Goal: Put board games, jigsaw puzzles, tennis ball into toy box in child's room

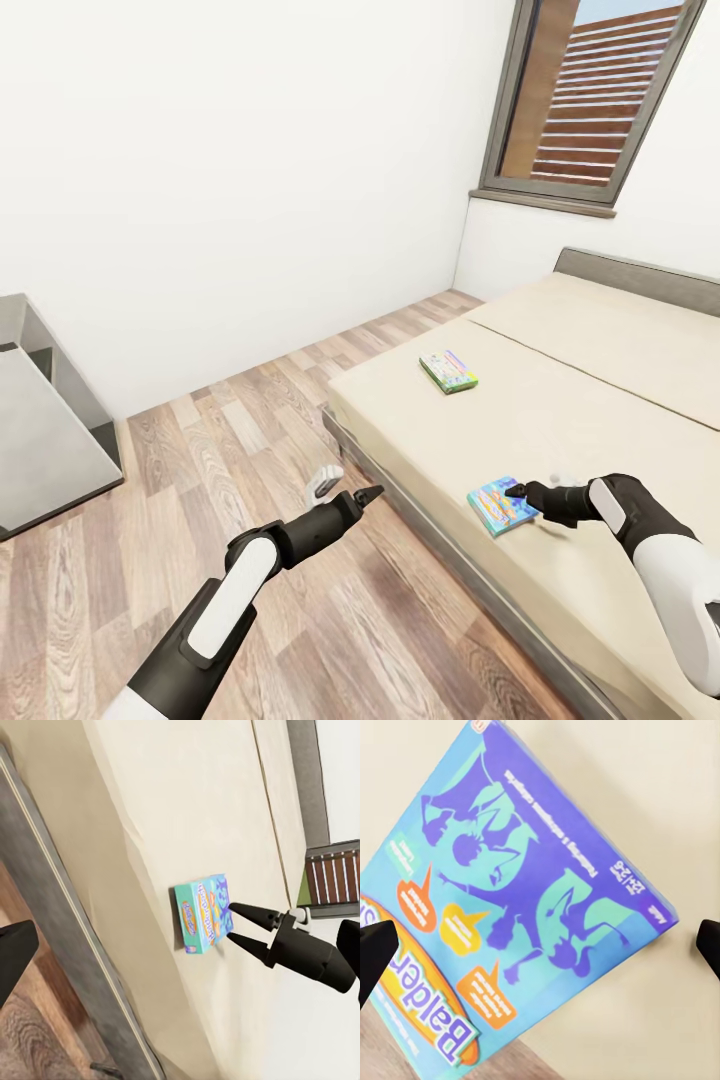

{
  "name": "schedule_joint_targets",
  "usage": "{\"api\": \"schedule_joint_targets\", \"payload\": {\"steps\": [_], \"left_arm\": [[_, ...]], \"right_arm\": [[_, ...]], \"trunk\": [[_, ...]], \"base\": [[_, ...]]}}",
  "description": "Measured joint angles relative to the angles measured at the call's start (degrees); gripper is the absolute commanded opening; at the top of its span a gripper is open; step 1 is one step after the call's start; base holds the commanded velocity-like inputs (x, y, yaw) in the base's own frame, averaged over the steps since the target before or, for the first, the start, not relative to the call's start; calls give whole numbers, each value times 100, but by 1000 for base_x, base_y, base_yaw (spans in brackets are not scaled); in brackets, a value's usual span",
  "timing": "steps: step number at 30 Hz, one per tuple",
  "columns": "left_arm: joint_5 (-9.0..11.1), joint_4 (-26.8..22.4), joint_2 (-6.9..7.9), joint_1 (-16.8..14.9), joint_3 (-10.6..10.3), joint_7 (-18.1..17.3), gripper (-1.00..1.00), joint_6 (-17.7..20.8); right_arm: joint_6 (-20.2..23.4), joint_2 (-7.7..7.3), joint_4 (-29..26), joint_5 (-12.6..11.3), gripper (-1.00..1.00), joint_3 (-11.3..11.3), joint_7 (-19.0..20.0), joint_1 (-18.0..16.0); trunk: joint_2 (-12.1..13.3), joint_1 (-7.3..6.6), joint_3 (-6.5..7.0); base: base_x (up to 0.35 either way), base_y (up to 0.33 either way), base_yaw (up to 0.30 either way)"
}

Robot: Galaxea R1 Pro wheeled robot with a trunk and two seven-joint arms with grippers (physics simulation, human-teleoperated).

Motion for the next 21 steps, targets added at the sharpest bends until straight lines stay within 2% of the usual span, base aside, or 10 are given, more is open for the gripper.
{"api": "schedule_joint_targets", "payload": {"steps": [14,21], "left_arm": [[-2,11,-1,0,0,0,100,0],[0,13,-4,0,1,1,100,0]], "right_arm": [[-316,-5,-38,-3,100,-1,60,8],[-375,-6,-41,-4,100,-6,68,7]], "trunk": [[0,0,0],[0,0,0]], "base": [[0,0,4],[0,0,118]]}}
